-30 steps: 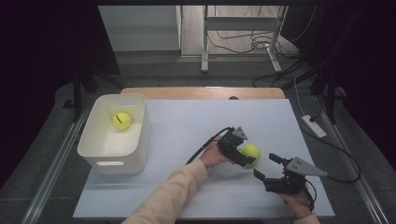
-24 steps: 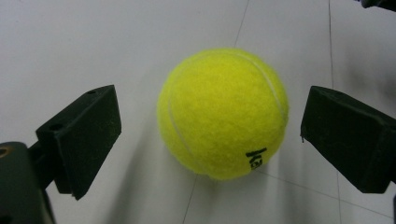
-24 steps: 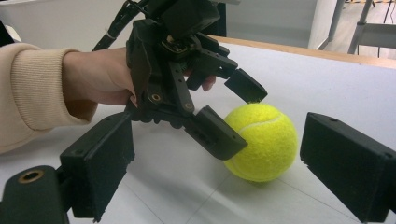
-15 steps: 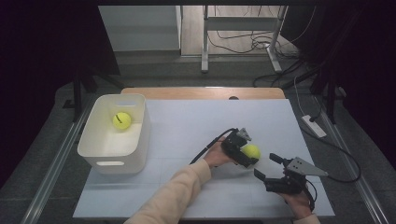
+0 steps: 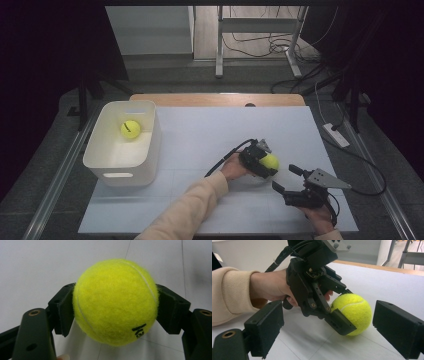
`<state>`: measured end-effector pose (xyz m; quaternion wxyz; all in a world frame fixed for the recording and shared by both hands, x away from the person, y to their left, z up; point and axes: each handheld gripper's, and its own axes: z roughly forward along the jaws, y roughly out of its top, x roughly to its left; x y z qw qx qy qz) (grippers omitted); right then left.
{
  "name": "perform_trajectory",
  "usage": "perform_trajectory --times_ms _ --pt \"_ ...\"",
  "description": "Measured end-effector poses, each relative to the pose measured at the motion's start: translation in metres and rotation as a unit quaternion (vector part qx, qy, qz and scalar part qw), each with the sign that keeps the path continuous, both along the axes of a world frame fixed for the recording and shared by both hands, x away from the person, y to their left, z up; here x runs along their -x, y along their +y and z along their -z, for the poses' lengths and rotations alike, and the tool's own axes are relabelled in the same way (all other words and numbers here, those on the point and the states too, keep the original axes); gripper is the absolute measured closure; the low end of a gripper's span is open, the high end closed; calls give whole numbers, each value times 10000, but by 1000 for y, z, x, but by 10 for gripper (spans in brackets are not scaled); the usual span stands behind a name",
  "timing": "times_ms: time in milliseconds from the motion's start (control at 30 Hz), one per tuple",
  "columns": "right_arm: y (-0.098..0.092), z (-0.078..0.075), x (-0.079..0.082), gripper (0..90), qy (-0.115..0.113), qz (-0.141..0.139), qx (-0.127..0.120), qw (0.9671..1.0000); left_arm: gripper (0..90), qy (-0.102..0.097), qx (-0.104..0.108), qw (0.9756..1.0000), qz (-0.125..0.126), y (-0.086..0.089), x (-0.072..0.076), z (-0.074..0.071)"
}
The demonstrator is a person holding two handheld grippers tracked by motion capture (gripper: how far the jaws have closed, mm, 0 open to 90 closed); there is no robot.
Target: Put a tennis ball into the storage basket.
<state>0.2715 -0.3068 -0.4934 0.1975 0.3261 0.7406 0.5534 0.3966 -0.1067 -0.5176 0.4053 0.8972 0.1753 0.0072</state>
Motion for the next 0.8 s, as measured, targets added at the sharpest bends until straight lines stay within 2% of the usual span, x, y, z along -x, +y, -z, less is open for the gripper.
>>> perform_trajectory --times_ms 100,167,300,500,800 --pt "0 0 0 97 0 2 6 10000 266 -34 -41 10000 12 1 0 -1" --pt "0 0 0 97 3 6 8 10000 267 5 53 10000 -40 3 0 -3" --pt "0 0 0 97 4 8 11 10000 267 -26 61 10000 -24 8 0 -8" --pt "-1 1 0 97 8 20 18 10000 267 -91 165 9998 -98 15 1 -15" --pt "0 1 -1 97 10 12 36 10000 266 -161 205 9993 -255 28 1 -19"
